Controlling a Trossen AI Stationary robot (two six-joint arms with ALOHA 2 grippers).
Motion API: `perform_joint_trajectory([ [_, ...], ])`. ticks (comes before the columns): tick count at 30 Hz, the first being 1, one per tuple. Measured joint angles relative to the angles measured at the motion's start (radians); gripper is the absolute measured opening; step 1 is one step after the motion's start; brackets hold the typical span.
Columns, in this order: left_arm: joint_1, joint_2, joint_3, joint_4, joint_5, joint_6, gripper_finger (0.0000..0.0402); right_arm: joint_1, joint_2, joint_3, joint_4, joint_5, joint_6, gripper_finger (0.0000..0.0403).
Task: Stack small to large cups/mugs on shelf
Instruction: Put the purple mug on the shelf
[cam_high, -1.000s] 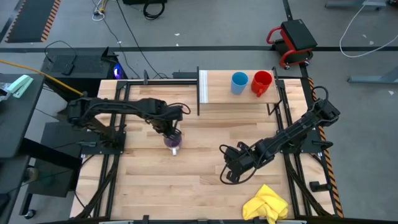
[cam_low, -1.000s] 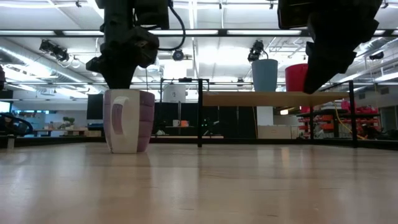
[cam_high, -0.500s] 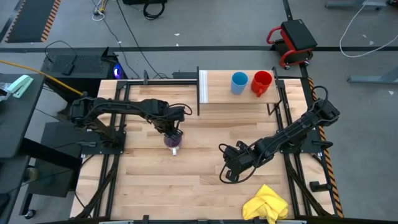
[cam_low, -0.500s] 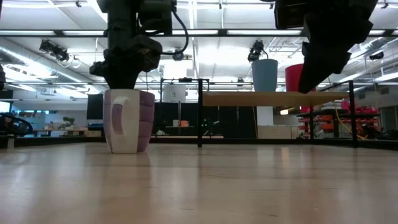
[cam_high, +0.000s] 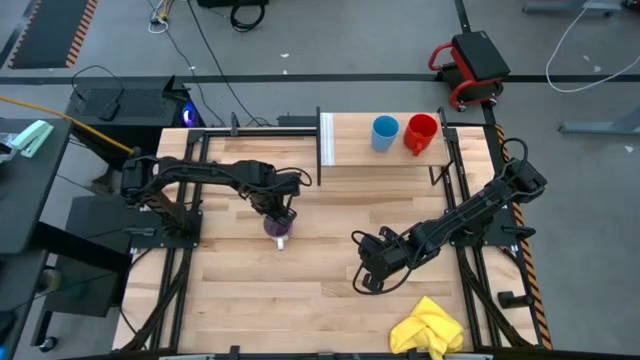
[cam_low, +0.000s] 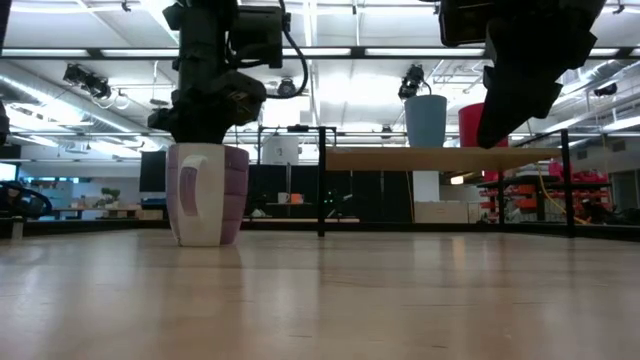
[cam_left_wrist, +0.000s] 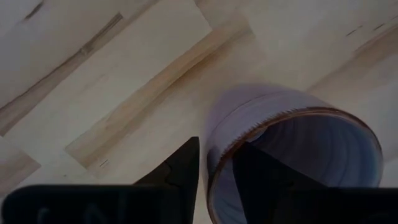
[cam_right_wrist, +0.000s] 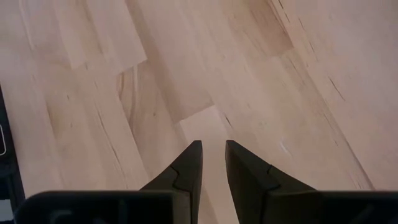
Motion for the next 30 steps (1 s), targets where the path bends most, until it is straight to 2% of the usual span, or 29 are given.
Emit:
perform_joint_trajectory([
  [5, 0.0, 0.0, 0.0, 0.0, 0.0, -0.001, 0.0081, 0.0, 0.0, 0.0, 0.0, 0.0, 0.0, 0.0077],
  [14, 0.0, 0.0, 0.0, 0.002, -0.001, -0.005, 0.002, 0.0, 0.0, 0.0, 0.0, 0.0, 0.0, 0.0077],
  [18, 0.0, 0.0, 0.0, 0.002, 0.006, -0.01, 0.0019, 0.0, 0.0, 0.0, 0.0, -0.003, 0.0, 0.0077],
  [24, -0.001, 0.0, 0.008, -0.005, 0.075, -0.009, 0.0021, 0.0, 0.0, 0.0, -0.001, -0.021, 0.001, 0.0069],
  [30, -0.014, 0.001, 0.122, -0.029, 0.1, 0.016, 0.0018, 0.0, 0.0, 0.001, -0.001, -0.027, 0.001, 0.0056],
])
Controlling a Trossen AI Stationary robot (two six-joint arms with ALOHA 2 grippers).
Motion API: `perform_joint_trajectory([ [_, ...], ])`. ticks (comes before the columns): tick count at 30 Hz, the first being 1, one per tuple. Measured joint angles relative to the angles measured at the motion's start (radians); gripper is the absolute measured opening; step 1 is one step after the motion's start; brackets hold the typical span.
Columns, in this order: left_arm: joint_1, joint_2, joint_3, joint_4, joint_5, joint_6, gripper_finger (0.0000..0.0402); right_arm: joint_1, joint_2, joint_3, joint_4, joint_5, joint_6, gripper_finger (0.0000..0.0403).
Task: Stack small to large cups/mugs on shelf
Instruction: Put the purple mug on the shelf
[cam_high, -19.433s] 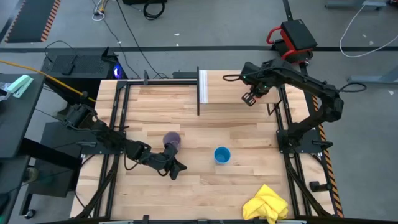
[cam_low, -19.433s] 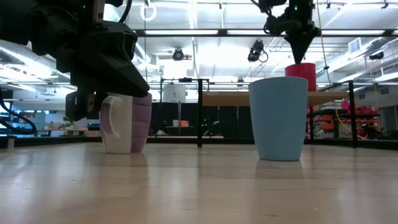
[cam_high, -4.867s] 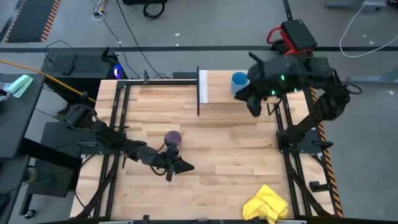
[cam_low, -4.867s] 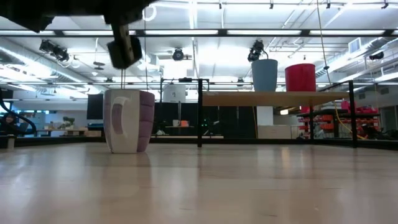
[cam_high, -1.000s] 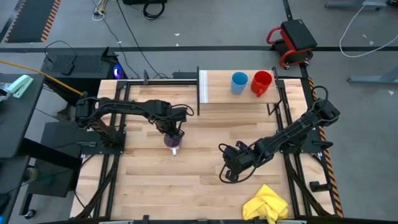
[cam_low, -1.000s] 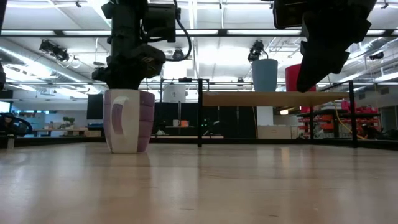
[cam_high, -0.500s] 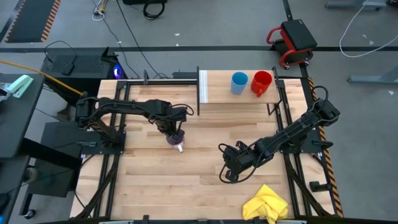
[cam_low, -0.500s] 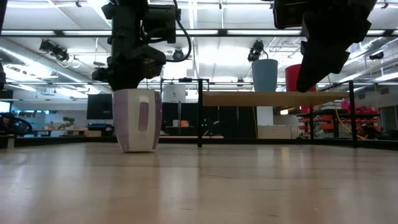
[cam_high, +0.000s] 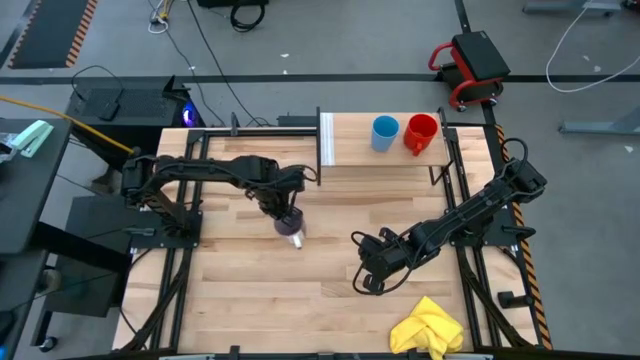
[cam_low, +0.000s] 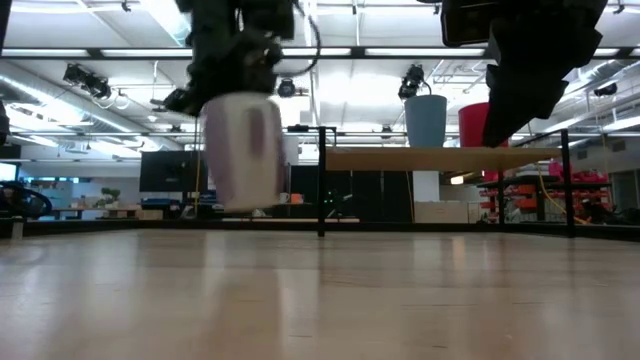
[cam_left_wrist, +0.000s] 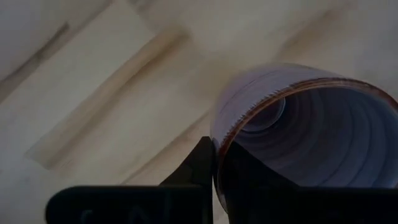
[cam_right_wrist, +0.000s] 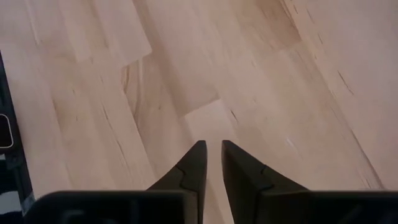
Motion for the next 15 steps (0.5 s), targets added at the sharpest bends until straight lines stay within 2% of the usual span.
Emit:
perform_joint_trajectory([
  [4, -0.001, 0.0, 0.141, -0.069, -0.003, 0.026, 0.0018, 0.0, 0.0, 0.0, -0.001, -0.032, -0.005, 0.0049],
  [7, 0.001, 0.0, 0.262, -0.157, -0.043, 0.052, 0.0018, 0.0, -0.014, 0.0, -0.007, -0.064, -0.024, 0.0043],
  [15, 0.067, 0.0, 0.525, -0.331, -0.147, 0.084, 0.0018, -0.01, -0.155, 0.001, -0.101, -0.056, -0.048, 0.0012],
])
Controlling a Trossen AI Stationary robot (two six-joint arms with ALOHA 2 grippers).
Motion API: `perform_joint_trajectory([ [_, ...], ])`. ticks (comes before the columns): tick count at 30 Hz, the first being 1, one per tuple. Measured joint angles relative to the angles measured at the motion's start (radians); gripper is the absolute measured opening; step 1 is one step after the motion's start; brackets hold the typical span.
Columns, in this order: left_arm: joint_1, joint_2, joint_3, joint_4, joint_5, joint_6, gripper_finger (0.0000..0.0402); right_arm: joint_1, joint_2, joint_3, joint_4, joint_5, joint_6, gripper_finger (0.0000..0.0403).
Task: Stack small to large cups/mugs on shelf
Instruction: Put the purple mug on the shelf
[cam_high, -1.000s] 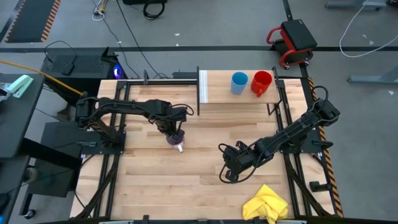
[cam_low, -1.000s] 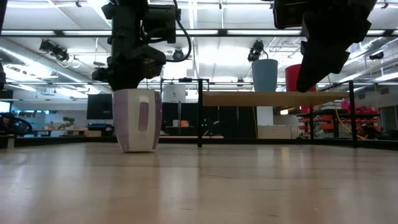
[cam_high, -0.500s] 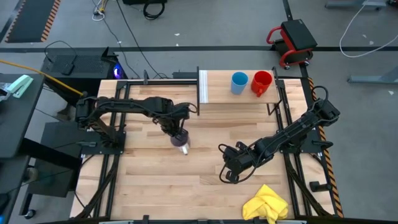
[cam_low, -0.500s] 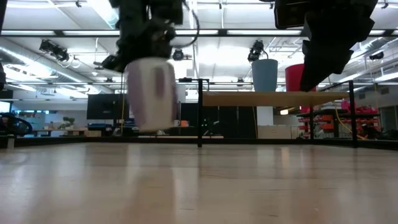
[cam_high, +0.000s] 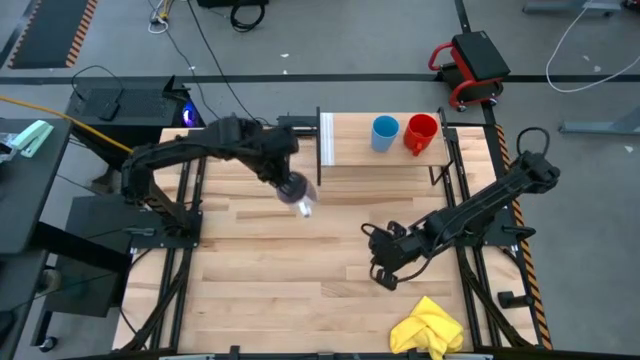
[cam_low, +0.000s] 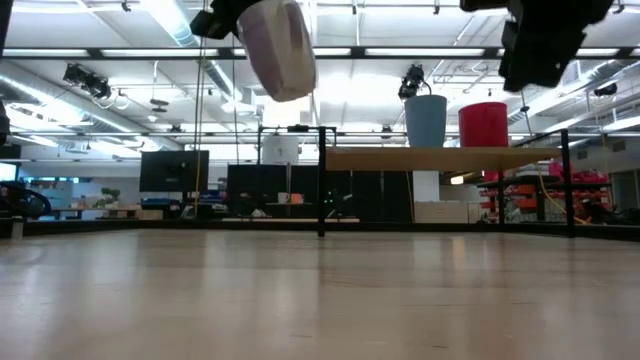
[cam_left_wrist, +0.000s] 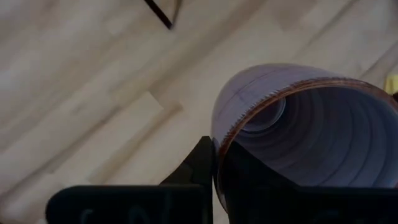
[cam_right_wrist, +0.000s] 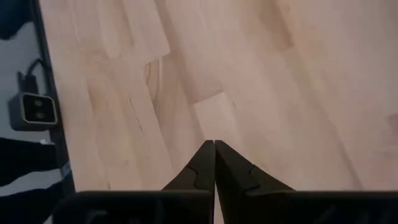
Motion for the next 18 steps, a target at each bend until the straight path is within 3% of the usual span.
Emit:
perform_joint_trajectory([
  [9, 0.095, 0.074, 0.162, -0.064, -0.003, 0.096, 0.0018, -0.05, -0.148, 0.0, -0.107, 0.035, -0.013, 0.0007],
  [18, 0.163, 0.317, 0.524, -0.223, 0.007, 0.226, 0.0018, -0.054, -0.195, 0.0, -0.193, 0.037, -0.013, 0.0004],
])
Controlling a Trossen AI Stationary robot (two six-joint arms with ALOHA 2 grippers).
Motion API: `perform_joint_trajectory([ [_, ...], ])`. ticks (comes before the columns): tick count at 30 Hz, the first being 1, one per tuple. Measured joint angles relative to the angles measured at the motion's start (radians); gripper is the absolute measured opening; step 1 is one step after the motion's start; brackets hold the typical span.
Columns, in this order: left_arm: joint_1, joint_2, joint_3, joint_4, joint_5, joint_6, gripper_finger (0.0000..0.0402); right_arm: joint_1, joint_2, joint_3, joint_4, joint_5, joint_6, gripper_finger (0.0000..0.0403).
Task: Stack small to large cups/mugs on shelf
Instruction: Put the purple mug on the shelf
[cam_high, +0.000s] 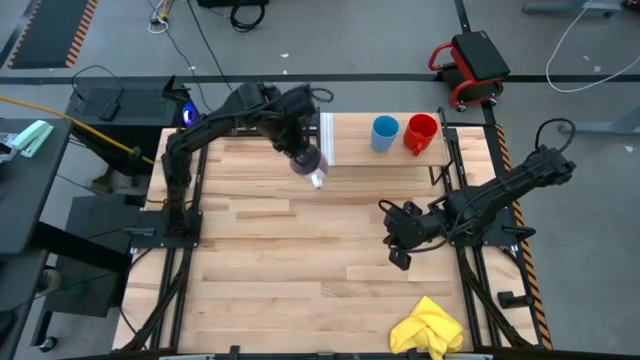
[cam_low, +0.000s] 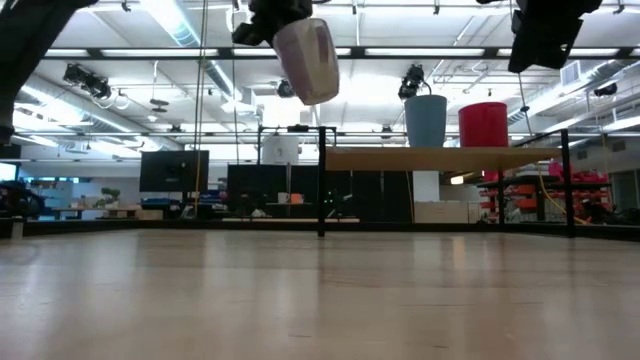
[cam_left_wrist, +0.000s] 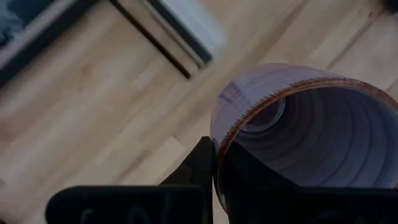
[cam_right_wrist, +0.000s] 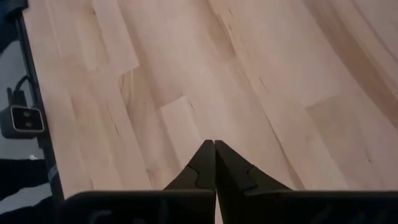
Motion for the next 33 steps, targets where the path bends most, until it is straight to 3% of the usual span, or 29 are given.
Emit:
perform_joint_trajectory([
  [3, 0.031, 0.0, -0.018, 0.076, 0.029, 0.004, 0.0018, 0.01, -0.005, 0.0, -0.026, -0.001, 0.0, 0.0002],
  [11, 0.082, 0.008, -0.02, 0.077, 0.036, 0.013, 0.0018, 0.018, -0.007, 0.0, -0.048, 0.0, -0.022, 0.0002],
  [15, 0.087, 0.008, -0.02, 0.114, 0.034, 0.015, 0.0018, -0.004, -0.007, 0.0, -0.048, 0.06, -0.031, 0.0002],
  [20, 0.087, 0.013, -0.02, 0.124, 0.034, 0.015, 0.0018, -0.08, -0.018, 0.0, -0.064, 0.151, -0.044, 0.0001],
  [33, 0.095, 0.038, -0.02, 0.244, 0.03, 0.097, 0.0018, -0.371, -0.063, 0.107, 0.068, 0.156, -0.231, 0.0],
])
